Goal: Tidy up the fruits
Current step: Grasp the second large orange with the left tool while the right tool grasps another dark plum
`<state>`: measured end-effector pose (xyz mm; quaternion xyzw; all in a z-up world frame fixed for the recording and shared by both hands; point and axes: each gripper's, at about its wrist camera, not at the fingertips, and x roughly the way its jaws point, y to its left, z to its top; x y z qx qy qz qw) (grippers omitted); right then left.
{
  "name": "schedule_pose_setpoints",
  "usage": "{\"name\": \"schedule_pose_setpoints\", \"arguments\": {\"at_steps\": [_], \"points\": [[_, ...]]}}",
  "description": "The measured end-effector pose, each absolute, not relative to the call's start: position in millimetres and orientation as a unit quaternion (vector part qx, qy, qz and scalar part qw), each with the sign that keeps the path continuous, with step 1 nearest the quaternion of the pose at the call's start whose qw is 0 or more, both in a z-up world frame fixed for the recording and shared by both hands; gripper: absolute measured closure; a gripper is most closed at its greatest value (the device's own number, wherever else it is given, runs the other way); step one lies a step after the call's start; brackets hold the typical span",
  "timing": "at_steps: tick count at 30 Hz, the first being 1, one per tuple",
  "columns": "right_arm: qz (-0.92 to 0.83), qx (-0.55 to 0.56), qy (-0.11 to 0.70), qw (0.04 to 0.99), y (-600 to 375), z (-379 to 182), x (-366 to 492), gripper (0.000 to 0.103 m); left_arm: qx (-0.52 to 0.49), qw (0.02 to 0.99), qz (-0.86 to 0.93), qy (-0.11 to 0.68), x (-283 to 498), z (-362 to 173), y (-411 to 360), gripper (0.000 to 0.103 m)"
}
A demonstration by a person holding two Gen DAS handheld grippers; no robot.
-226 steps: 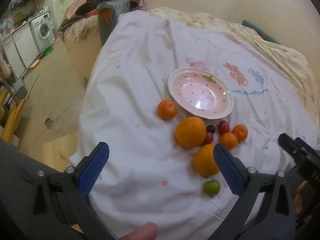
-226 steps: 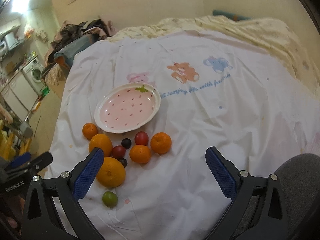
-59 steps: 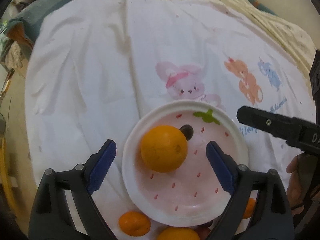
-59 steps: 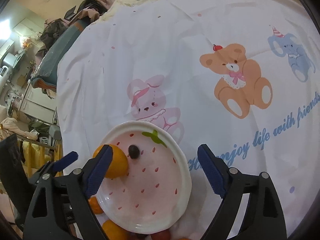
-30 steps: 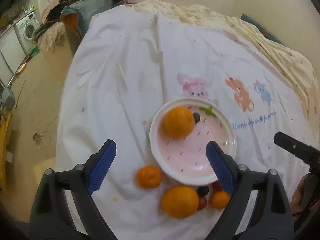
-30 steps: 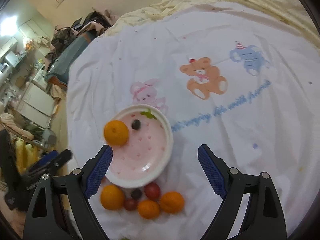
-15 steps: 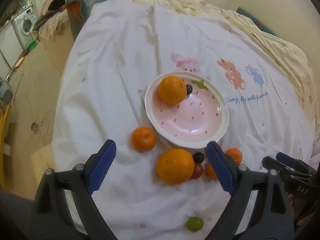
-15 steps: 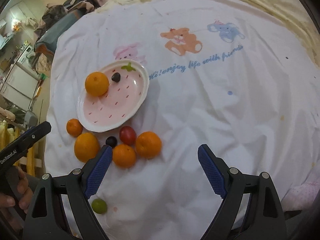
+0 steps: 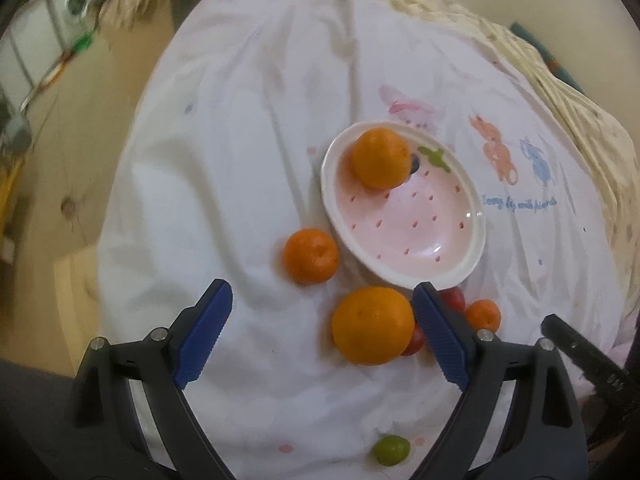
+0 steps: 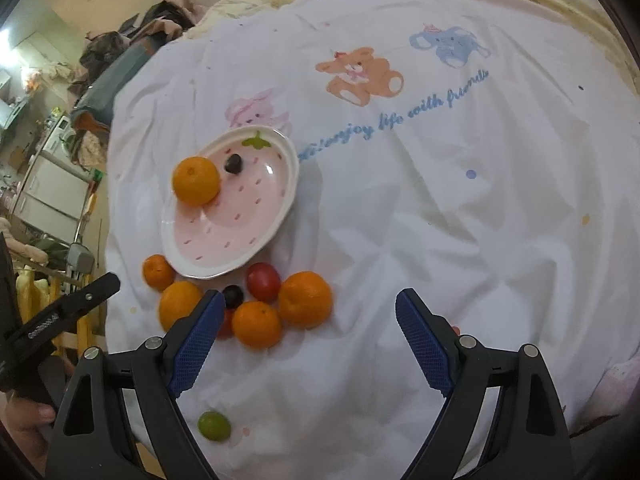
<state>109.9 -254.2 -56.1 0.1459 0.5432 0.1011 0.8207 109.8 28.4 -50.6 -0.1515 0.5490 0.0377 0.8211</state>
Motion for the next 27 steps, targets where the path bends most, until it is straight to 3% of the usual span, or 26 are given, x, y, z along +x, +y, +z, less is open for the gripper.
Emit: {"name": "schedule_pose_setpoints", "arguments": {"at_steps": [8, 10, 12, 16, 18, 27], "points": [[0.085, 0.176, 0.571, 0.797, -259.8, -83.7, 123.9, 0.013, -0.151, 0.771, -0.008, 0.618, 115.7, -88.1, 3.6, 0.015], [0.085, 0.183, 0.571, 0.796, -261.4, -84.5, 125.2, 0.013, -0.143, 0.762, -0.024, 0.631, 116.7, -97.7, -8.5, 0.019], [0.087, 0.186, 0.569, 0.796, -262.5, -84.3, 125.8, 0.013, -0.133, 0.769, -0.021, 0.625, 117.7, -100.6, -14.9, 0.033], [0.078, 0.194, 0.568, 0.796, -267.9, -86.4, 126.3, 0.013, -0.113, 0.772, -0.021, 0.625, 124.2, -106.4, -25.5, 0.034], [0.074, 0.198, 0.57, 0.794, -269.2, -88.0, 127.2, 0.013, -0.124, 0.768, -0.028, 0.627, 126.7, -110.1, -25.2, 0.041], [0.074, 0.187, 0.571, 0.796, -262.9, -90.8, 131.0, 0.013, -0.13, 0.761, -0.043, 0.635, 125.7, -111.1, -24.3, 0.049]]}}
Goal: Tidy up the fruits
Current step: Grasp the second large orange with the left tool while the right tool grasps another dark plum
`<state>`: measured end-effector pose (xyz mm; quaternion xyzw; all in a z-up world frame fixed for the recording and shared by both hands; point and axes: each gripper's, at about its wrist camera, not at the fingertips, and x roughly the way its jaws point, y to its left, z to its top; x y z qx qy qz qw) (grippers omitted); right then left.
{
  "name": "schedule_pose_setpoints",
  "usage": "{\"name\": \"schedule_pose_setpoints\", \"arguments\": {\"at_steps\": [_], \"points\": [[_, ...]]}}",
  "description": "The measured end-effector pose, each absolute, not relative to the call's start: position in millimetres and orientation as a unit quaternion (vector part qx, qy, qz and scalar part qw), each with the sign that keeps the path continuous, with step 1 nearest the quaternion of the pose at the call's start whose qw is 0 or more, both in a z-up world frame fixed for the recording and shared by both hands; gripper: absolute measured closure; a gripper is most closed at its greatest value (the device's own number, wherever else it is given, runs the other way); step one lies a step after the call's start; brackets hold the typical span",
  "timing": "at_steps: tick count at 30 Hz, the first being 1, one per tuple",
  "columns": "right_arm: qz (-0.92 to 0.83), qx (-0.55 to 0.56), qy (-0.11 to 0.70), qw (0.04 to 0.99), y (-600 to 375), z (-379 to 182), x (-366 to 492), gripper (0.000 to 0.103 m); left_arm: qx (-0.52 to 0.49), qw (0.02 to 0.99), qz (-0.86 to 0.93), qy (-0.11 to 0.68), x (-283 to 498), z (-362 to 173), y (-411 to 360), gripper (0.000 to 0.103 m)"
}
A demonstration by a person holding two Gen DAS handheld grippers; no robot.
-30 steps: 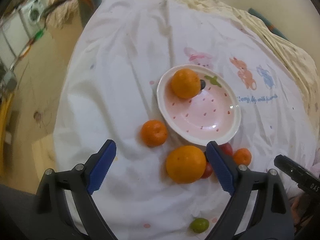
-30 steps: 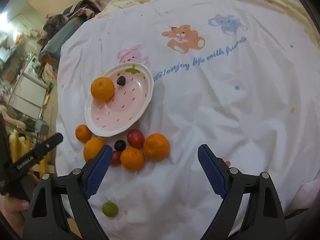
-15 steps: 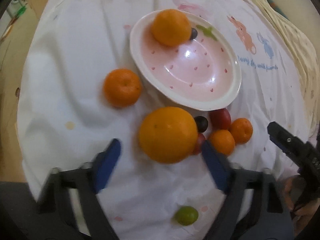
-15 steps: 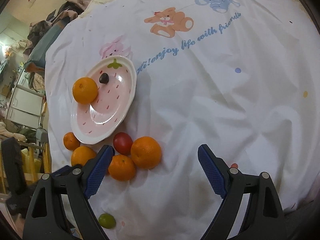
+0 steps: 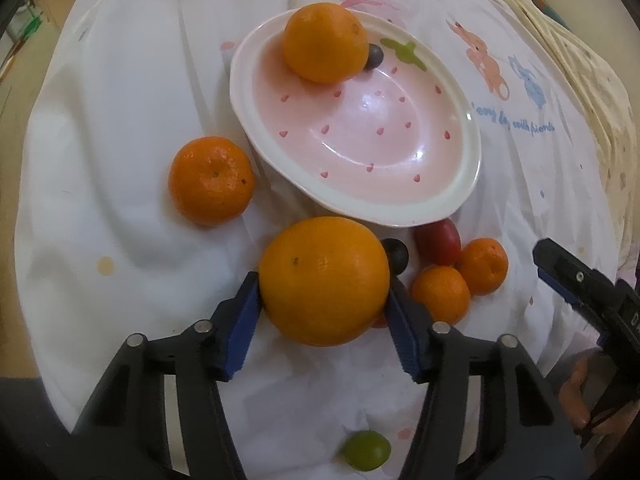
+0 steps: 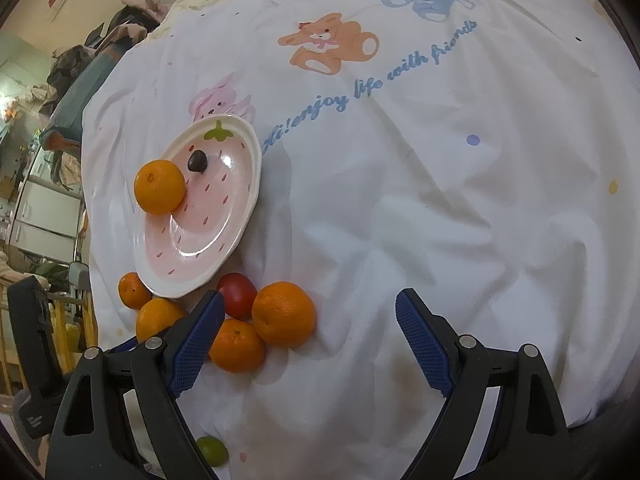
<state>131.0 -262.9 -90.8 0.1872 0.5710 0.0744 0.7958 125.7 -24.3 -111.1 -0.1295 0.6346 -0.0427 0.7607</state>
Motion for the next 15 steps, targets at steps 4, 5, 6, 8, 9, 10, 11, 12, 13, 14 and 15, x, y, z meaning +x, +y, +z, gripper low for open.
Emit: {"name": "schedule_pose_setpoints", "arguments": {"at_steps": [4, 5, 6, 8, 9, 10, 11, 12, 13, 14, 15], "points": [[0.083, 0.198, 0.578, 0.787, -259.5, -89.1, 130.9, 0.013, -0.114, 0.768, -0.033, 0.629, 119.2, -99.9, -23.5, 0.049], [0.092, 0.207, 0.577, 0.785, -258.2, -86.8, 130.2, 0.013, -0.115, 0.771, -0.029, 0.626, 116.3, -95.3, -21.1, 0.049], [0.099, 0.21, 0.576, 0.784, -255.8, -84.6, 129.5, 0.014, -0.118, 0.774, -0.025, 0.622, 113.4, -90.4, -18.0, 0.049], [0.125, 0.224, 0.582, 0.772, -247.9, -81.1, 129.6, 0.02, -0.122, 0.785, -0.013, 0.607, 109.0, -77.8, -10.4, 0.049], [0.145, 0.237, 0.587, 0.76, -242.7, -80.4, 131.0, 0.027, -0.126, 0.79, -0.006, 0.601, 107.1, -71.7, -5.3, 0.049], [0.158, 0.245, 0.591, 0.752, -239.0, -80.1, 132.7, 0.032, -0.129, 0.795, 0.004, 0.593, 105.6, -65.4, 0.7, 0.049], [0.173, 0.255, 0.596, 0.742, -232.0, -78.9, 135.1, 0.035, -0.132, 0.798, 0.011, 0.587, 105.1, -61.6, 4.8, 0.049], [0.191, 0.255, 0.601, 0.733, -220.9, -76.8, 138.8, 0.039, -0.136, 0.801, 0.019, 0.583, 105.0, -58.0, 9.6, 0.049], [0.195, 0.249, 0.603, 0.733, -214.7, -75.4, 140.6, 0.044, -0.142, 0.802, 0.027, 0.579, 105.5, -55.2, 14.0, 0.049], [0.194, 0.236, 0.608, 0.733, -205.2, -74.7, 143.5, 0.047, -0.149, 0.803, 0.032, 0.576, 106.5, -52.7, 19.3, 0.049], [0.195, 0.229, 0.615, 0.729, -196.9, -75.9, 145.9, 0.052, -0.153, 0.802, 0.037, 0.576, 108.2, -51.3, 23.6, 0.049]]}}
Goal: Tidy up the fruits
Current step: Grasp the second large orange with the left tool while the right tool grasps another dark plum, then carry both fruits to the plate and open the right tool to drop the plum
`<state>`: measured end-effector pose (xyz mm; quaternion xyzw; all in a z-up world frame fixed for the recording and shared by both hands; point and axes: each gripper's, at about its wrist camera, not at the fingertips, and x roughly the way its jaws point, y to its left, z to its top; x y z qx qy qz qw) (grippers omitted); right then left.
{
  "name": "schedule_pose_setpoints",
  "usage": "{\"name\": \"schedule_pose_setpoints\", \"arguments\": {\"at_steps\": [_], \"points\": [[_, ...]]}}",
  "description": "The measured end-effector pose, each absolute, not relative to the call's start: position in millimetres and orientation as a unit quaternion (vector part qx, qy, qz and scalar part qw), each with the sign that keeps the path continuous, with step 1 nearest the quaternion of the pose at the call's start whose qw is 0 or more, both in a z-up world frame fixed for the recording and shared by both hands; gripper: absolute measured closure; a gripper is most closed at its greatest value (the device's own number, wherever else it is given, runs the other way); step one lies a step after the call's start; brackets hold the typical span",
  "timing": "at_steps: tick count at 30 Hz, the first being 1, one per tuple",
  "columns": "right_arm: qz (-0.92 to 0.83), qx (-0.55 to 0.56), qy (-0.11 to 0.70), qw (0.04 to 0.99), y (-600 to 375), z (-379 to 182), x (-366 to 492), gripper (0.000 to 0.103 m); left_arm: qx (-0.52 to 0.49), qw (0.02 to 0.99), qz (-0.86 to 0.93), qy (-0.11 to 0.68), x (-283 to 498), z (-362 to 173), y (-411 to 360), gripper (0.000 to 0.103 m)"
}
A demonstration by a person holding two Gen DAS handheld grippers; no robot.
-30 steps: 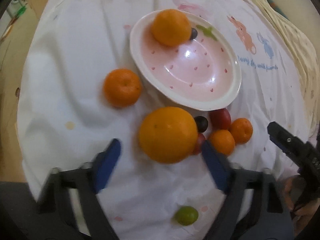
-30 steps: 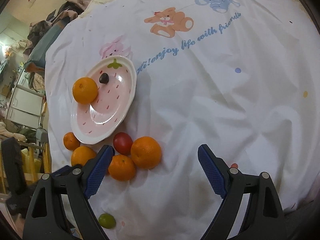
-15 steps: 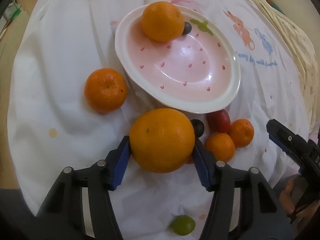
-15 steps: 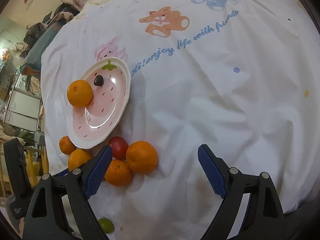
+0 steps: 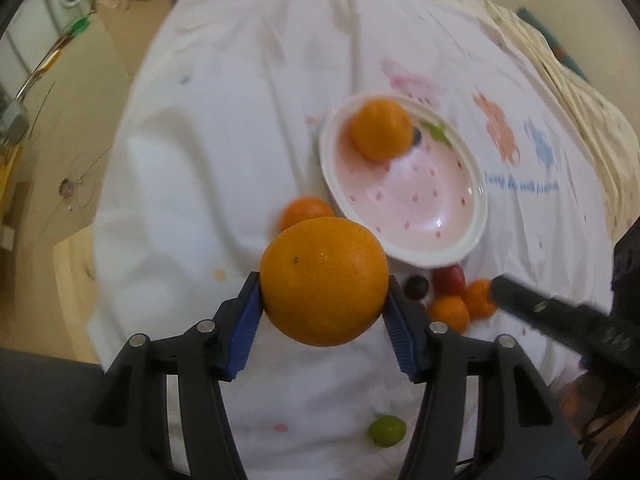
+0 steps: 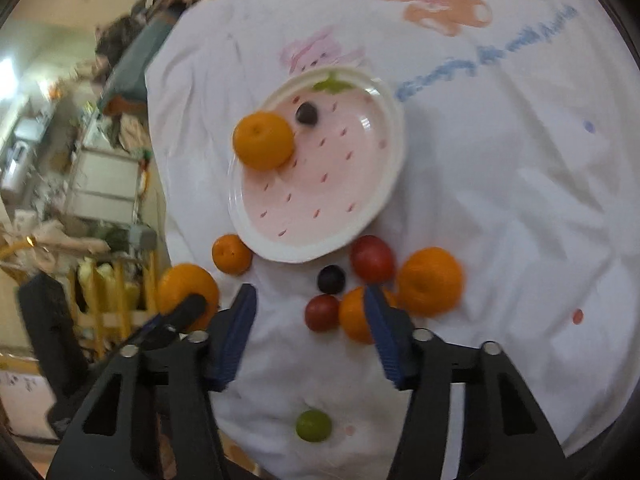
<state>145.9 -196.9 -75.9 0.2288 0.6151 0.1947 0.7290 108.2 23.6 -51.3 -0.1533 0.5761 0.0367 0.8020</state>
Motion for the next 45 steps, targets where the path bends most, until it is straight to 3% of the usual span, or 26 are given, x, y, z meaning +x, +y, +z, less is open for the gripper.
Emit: {"name": "schedule_pose_setpoints", "arguments": {"at_steps": [6, 20, 33, 45], "points": [[0.168, 0.146, 0.661, 0.716, -147.0, -109.8, 165.6, 0.071, -0.189, 0.79, 0.052, 0.581, 108.9, -50.6, 44.1, 0.049], [0.13, -0.008, 0.67, 0.73, -100.7, -136.3, 166.0, 0.079, -0.201, 0.794, 0.037, 0.573, 113.6, -42.1, 38.6, 0.049], [0.187, 0.118, 0.639, 0.737, -136.7, -101.8, 143.2, 0.079, -0.182, 0.807, 0.065, 0.559, 114.2, -43.3, 44.0, 0.049], [0.207, 0.156, 0.591, 0.764, -193.8, -48.5, 142.9, 0.079, -0.152, 0.807, 0.076, 0.565, 114.4, -54.7, 41.1, 0.049]]}}
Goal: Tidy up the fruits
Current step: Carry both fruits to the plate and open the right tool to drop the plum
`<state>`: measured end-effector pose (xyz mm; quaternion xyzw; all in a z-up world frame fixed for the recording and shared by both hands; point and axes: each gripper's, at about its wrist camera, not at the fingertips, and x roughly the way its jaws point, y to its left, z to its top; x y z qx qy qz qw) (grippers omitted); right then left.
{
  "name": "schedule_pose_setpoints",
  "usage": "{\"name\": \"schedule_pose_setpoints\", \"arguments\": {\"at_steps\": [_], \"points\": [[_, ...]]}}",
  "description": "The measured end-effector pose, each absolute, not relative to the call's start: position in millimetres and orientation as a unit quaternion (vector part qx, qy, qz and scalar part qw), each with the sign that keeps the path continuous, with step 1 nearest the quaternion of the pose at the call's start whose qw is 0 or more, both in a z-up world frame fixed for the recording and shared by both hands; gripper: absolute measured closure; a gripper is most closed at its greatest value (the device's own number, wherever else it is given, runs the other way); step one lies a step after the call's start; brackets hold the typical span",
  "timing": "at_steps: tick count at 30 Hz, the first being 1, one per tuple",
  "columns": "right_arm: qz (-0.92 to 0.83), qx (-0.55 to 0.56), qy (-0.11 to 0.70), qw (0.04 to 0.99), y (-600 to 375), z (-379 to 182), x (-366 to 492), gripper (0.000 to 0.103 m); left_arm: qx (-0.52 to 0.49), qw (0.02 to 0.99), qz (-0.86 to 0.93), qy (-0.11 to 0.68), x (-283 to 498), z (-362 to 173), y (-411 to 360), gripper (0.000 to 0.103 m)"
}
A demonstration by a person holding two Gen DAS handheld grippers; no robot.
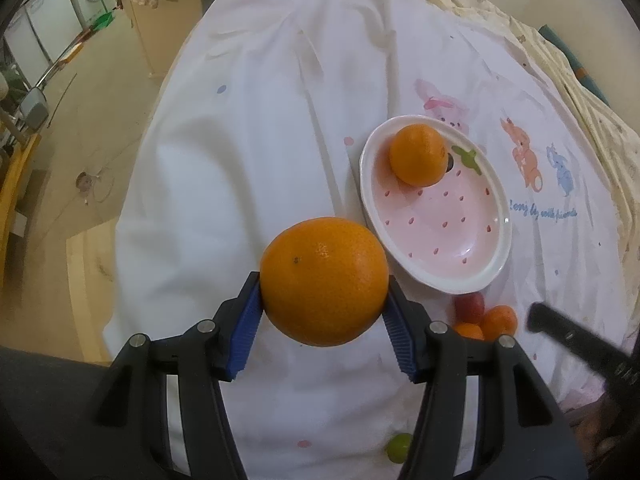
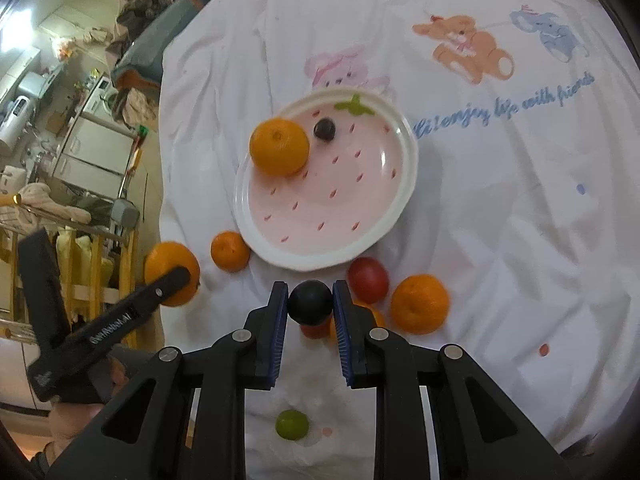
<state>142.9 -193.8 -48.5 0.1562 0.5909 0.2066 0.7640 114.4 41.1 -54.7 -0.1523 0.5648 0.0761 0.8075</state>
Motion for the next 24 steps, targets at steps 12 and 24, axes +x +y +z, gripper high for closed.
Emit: {"name": "schedule_pose_setpoints", "arguments": {"at_steps": [12, 24], "points": [[0.206, 0.196, 0.562, 0.777, -222.4, -40.4, 181.4, 0.079, -0.088, 0.821, 0.051, 0.562, 134.8, -48.2, 14.2, 0.049], [0.206, 0.183, 0.584, 0.764, -205.7, -67.5, 241.7, 0.079, -0.065, 0.821, 0.037, 0.566, 182.0, -50.4, 2.8, 0.049]]}}
